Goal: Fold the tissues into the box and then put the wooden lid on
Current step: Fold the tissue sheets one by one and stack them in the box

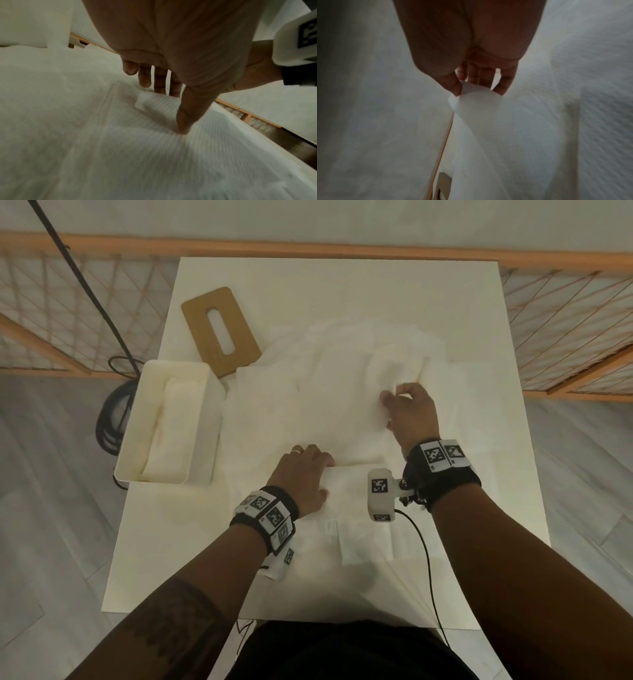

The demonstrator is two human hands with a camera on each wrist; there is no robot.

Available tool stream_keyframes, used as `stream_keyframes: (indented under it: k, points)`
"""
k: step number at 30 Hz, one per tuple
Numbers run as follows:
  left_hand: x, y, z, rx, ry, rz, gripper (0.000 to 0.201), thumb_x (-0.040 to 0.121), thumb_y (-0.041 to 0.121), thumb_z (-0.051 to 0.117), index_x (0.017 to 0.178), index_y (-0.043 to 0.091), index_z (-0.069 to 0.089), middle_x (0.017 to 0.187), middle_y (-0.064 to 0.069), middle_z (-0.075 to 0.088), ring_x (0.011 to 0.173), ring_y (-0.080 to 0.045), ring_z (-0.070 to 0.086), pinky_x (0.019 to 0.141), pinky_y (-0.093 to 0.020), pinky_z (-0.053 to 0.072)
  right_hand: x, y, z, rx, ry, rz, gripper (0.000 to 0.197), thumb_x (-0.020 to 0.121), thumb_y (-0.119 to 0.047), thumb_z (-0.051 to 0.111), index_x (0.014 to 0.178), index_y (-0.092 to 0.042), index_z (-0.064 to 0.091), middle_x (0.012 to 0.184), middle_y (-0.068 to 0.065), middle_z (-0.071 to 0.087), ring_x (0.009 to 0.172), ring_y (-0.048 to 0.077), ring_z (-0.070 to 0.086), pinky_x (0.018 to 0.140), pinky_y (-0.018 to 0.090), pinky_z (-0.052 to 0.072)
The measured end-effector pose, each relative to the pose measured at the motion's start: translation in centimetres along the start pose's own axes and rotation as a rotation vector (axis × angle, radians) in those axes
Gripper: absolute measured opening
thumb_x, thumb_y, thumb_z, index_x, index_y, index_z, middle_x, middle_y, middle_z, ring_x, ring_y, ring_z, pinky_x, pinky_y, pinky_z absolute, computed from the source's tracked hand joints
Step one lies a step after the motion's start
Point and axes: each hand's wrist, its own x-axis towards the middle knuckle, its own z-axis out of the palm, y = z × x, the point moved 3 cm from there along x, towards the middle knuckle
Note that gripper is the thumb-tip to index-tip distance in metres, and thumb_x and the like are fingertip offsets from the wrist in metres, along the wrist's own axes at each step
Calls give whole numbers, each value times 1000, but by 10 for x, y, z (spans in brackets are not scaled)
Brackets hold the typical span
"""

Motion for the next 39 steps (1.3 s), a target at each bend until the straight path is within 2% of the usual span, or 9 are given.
stream_keyframes:
  k: [4,7,10,15,21,25,32,36,39]
  points:
    - [7,3,-47,-138,287,8,64,84,36,74,138,19,47,140,-8,44,121,-31,48,102,-47,43,-8,-28,-8,-105,-174,-263,11,99,-24,61,100,-15,56,81,-15,59,75,6,57,71,26,50]
    - [22,3,-100,-256,504,43,90,78,22,77,154,13,29,162,-11,26,147,-31,30,119,-52,27,-16,-45,-11,-175,-461,-318,14,102,-18,60,114,-18,67,101,-12,74,94,7,69,83,21,53]
    - [40,9,-138,-208,346,77,105,79,12,76,161,24,12,169,0,12,156,-25,8,123,-50,20,-23,-55,-12,-143,-679,-267,25,102,-13,59,125,-12,69,114,2,76,101,15,72,86,25,56]
    - [48,9,-162,-454,44,113,41,87,12,77,126,21,67,120,12,69,112,-4,63,108,-35,46,-31,-68,-22,193,-753,-65,27,102,-9,53,124,0,65,114,13,72,99,24,71,85,32,57]
    - [30,-15,-124,-1249,200,-263,22,81,-3,70,94,13,76,100,-8,77,95,-27,73,92,-45,56,-41,-28,-48,379,-761,275,73,84,-75,47,114,-15,76,122,11,72,108,29,69,86,37,60]
    - [9,-24,-87,-1404,193,-509,24,81,5,72,105,6,75,109,-19,74,102,-39,70,96,-53,55,-38,15,-44,287,-831,269,108,57,-79,79,143,-17,57,145,8,57,127,32,55,103,41,50]
    - [-18,-22,-54,-1621,136,-733,25,90,13,63,111,2,70,97,-15,71,72,-27,69,58,-27,57,-52,25,-15,62,-849,121,57,84,-6,78,133,-26,55,116,-15,72,107,-6,66,102,23,48]
    - [-22,-18,-65,-1565,126,-660,15,97,12,57,91,2,67,73,-9,68,49,-16,65,44,-17,47,-52,14,-9,-287,-670,-141,40,79,-18,86,113,-28,68,98,-19,75,90,-14,67,83,14,51]
    - [-22,-14,-79,-1553,162,-580,19,100,7,52,86,1,64,61,-5,66,43,-9,62,40,-16,45,-45,12,-10,-36,-567,-98,17,86,-13,78,102,-14,71,91,-18,72,84,-6,68,79,13,50]
